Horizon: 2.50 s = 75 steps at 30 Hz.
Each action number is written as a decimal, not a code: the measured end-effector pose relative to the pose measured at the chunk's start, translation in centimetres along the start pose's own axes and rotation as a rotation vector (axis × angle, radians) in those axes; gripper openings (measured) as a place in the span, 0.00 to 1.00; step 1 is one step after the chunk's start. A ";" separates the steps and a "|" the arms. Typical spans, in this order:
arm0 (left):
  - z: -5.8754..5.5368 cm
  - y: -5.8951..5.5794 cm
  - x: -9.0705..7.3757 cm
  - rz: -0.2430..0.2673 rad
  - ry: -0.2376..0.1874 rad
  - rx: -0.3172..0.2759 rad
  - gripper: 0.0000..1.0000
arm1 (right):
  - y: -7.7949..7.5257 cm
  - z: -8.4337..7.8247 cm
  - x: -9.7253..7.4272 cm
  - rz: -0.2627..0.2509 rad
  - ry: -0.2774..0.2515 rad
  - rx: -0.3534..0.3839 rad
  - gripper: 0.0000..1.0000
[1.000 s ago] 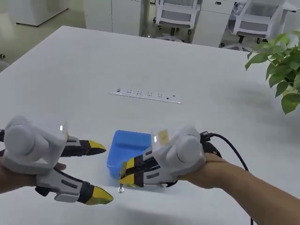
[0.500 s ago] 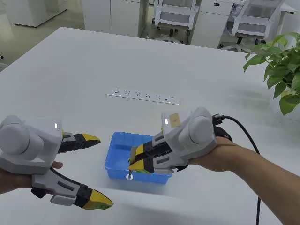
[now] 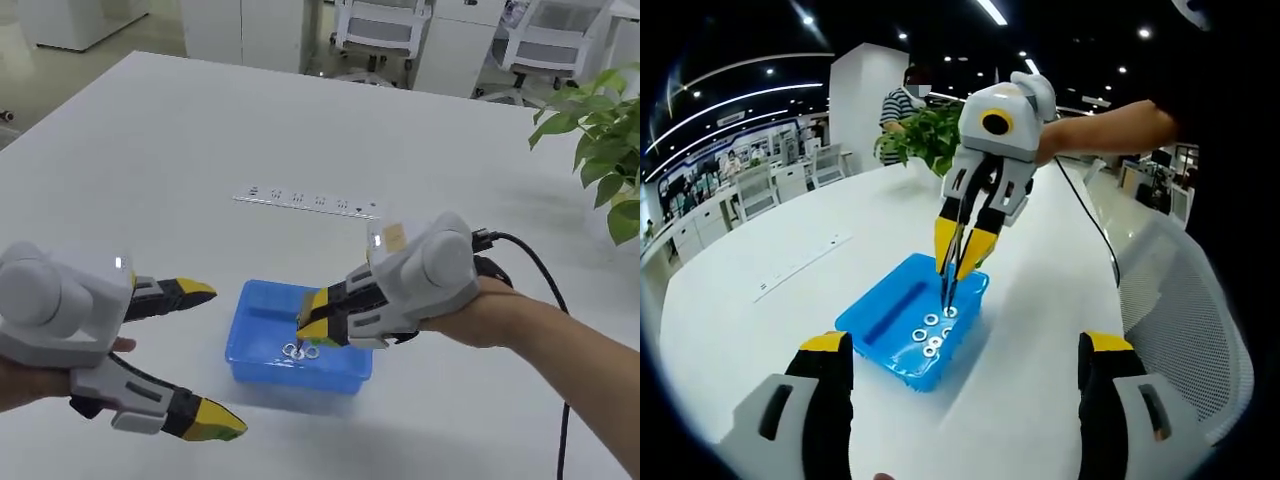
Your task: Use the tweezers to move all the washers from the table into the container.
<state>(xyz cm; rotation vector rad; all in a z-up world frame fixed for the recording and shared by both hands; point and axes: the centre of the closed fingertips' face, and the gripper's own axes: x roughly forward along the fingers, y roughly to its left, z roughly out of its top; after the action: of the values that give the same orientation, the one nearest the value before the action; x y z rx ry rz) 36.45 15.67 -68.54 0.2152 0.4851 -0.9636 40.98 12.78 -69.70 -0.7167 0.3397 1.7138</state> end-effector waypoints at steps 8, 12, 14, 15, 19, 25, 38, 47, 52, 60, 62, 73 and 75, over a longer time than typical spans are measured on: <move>0.0 0.6 0.4 -0.001 -0.008 -0.009 0.99 | -1.0 -1.3 0.8 0.002 0.007 0.007 0.08; 0.0 1.0 0.6 -0.001 -0.010 -0.013 0.99 | -1.2 -1.8 1.2 0.009 0.010 0.012 0.08; 0.0 1.1 0.8 -0.003 -0.009 -0.014 0.99 | -1.3 -2.0 1.5 0.010 0.010 0.012 0.08; 0.0 1.1 0.9 -0.005 -0.007 -0.014 0.99 | -1.4 -2.2 1.6 0.013 0.011 0.019 0.08; -0.1 1.3 1.2 -0.010 -0.003 -0.017 0.99 | -1.6 -2.9 2.0 0.019 0.016 0.026 0.08; 0.0 1.7 1.8 -0.017 -0.006 -0.009 0.99 | -1.8 -3.4 2.4 0.023 0.017 0.037 0.08; 0.3 2.2 3.5 -0.044 -0.003 0.009 0.86 | -1.8 -4.3 3.0 0.035 0.017 0.047 0.08; 1.3 2.6 4.5 -0.071 -0.014 0.059 0.59 | -1.8 -4.4 3.3 0.040 0.017 0.046 0.08; 2.3 3.0 5.2 -0.079 -0.021 0.107 0.43 | -1.8 -4.6 3.4 0.043 0.022 0.042 0.08; 3.4 3.5 6.2 -0.098 -0.018 0.156 0.25 | -1.7 -4.6 3.4 0.046 0.025 0.040 0.08; 3.4 3.6 6.5 -0.103 -0.013 0.173 0.23 | -1.7 -4.6 3.4 0.047 0.026 0.039 0.08; 3.5 3.5 7.6 -0.130 -0.002 0.208 0.11 | -1.6 -4.6 3.4 0.049 0.026 0.037 0.08; 3.6 3.4 7.6 -0.135 -0.006 0.210 0.08 | -1.7 -4.6 3.4 0.049 0.026 0.037 0.08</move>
<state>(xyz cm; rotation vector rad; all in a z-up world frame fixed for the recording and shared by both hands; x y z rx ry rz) 43.97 10.59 -69.25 0.3723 0.3967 -1.1479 43.42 13.24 -75.10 -0.7089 0.4089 1.7409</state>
